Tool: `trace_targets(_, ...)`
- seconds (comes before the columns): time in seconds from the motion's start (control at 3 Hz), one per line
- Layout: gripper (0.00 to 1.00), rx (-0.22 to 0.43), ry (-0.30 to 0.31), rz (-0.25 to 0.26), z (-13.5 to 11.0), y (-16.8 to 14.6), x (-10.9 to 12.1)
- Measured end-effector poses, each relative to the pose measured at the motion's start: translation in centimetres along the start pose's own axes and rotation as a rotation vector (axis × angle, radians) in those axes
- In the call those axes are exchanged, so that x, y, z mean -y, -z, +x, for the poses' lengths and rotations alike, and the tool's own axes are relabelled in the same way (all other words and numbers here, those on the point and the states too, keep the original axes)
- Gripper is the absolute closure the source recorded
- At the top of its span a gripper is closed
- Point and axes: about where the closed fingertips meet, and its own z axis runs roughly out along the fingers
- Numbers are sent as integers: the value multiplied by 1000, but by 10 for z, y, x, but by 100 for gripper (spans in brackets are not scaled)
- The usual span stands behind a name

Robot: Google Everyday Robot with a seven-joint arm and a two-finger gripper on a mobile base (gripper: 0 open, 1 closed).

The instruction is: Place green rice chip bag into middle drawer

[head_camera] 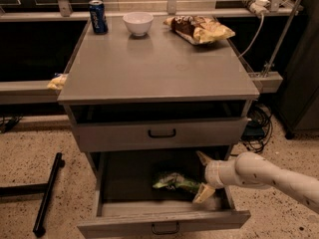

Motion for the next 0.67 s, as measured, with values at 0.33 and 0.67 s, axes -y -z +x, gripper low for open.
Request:
trace_targets(0.33,18,-39,-30,7,30,43,-2)
trace_targets(0.67,41,-100,-54,43,75,90,4)
